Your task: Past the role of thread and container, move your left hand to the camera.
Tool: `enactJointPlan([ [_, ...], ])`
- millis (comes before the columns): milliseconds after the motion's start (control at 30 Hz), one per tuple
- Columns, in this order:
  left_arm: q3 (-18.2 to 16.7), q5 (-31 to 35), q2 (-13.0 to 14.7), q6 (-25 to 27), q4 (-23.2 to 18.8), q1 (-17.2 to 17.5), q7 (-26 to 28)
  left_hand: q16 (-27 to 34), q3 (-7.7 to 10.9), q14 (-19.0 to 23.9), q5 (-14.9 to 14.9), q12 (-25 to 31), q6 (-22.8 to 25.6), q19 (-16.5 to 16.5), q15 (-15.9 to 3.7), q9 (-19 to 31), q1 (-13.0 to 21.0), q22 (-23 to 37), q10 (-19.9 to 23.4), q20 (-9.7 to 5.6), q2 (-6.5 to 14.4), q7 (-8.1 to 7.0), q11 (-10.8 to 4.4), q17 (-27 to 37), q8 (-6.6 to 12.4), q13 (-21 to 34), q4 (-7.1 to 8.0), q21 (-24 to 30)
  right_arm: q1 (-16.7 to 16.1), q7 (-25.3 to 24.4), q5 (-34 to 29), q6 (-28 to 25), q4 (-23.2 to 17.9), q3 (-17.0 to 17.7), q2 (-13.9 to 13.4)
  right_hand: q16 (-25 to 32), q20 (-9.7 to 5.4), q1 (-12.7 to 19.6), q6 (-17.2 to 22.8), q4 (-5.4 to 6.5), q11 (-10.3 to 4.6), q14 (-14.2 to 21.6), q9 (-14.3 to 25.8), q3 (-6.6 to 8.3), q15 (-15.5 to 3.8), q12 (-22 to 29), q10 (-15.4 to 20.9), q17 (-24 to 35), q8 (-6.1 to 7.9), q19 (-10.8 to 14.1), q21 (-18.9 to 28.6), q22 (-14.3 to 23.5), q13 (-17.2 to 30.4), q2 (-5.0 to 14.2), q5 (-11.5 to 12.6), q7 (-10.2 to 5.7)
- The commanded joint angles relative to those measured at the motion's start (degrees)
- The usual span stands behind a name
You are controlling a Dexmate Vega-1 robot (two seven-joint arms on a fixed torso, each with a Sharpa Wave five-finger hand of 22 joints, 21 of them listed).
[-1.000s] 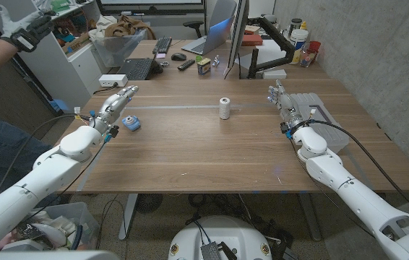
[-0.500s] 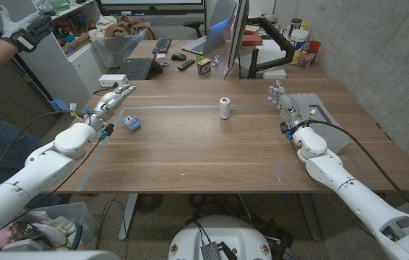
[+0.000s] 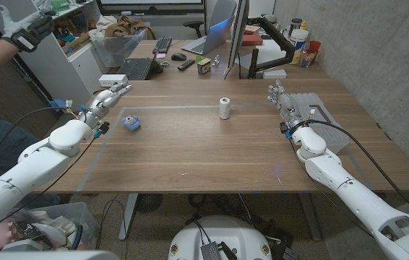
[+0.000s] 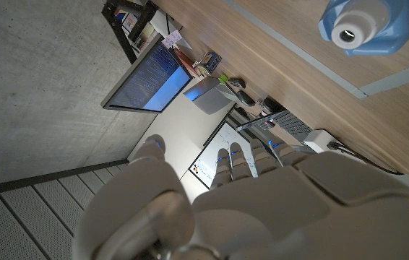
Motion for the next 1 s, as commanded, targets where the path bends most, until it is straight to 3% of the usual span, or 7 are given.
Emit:
enactJointPlan([
  [33,-0.4,1.8,1.9,2.2,-0.7,-0.2,0.5,0.1,0.05,0.2,-0.2,0.3,0.1,-0.3,-0.12,0.3,0.9,0.2,0.3,0.56,-0.1,-0.61,-0.28,0.2,0.01,0.1,-0.52,0.1,-0.1,-0.5,-0.1,0.3,0.3,0.2,0.1,0.2,-0.28,-0.2,0.5,-0.23,0.10,0.5,0.0,-0.11,-0.29,0.1,0.7,0.1,0.38,0.6,-0.2,0.3,0.1,0.35,0.0,-0.15],
  [300,-0.6,3.3,3.2,3.5,-1.5,-0.2,0.9,0.2,0.21,0.4,-0.4,0.4,0.2,-0.2,-0.01,0.3,1.5,0.2,0.5,0.70,-0.1,-0.73,-0.24,0.2,0.01,0.1,-0.89,0.1,-0.5,-1.0,-0.2,0.6,0.1,0.6,-0.1,0.5,-0.91,-0.2,0.8,-0.33,-0.31,1.5,0.0,-0.23,-0.75,0.3,1.4,0.1,0.41,1.8,-0.2,0.3,0.1,0.42,0.0,-0.17],
  [533,-0.4,5.4,4.8,5.7,-2.7,0.0,1.8,0.1,0.35,0.5,-0.6,0.4,0.6,-0.1,-0.09,0.3,2.0,0.3,0.7,1.45,-0.1,-0.99,-0.34,0.2,0.14,0.1,-1.23,0.1,-0.1,-0.9,-0.3,0.7,0.3,0.5,0.0,0.5,-0.85,-0.3,1.0,-0.39,-0.20,1.7,0.0,-0.29,-0.79,0.4,1.8,0.1,0.43,1.9,-0.4,0.3,0.1,0.45,-0.1,-0.19],
  [1000,-0.6,6.6,6.3,7.9,-3.1,0.3,1.4,0.1,0.50,0.6,-0.9,0.4,1.0,-0.2,-0.06,0.4,2.6,0.3,0.8,1.22,-0.2,-1.22,-0.31,0.2,0.28,0.2,-1.69,0.1,1.5,-0.4,-1.3,0.2,0.8,-0.4,0.3,0.4,-0.61,-0.3,1.2,-0.45,-0.28,1.9,0.0,-0.37,-0.68,0.3,1.9,0.1,0.43,1.8,-0.8,0.4,0.1,0.49,-0.1,-0.31],
])
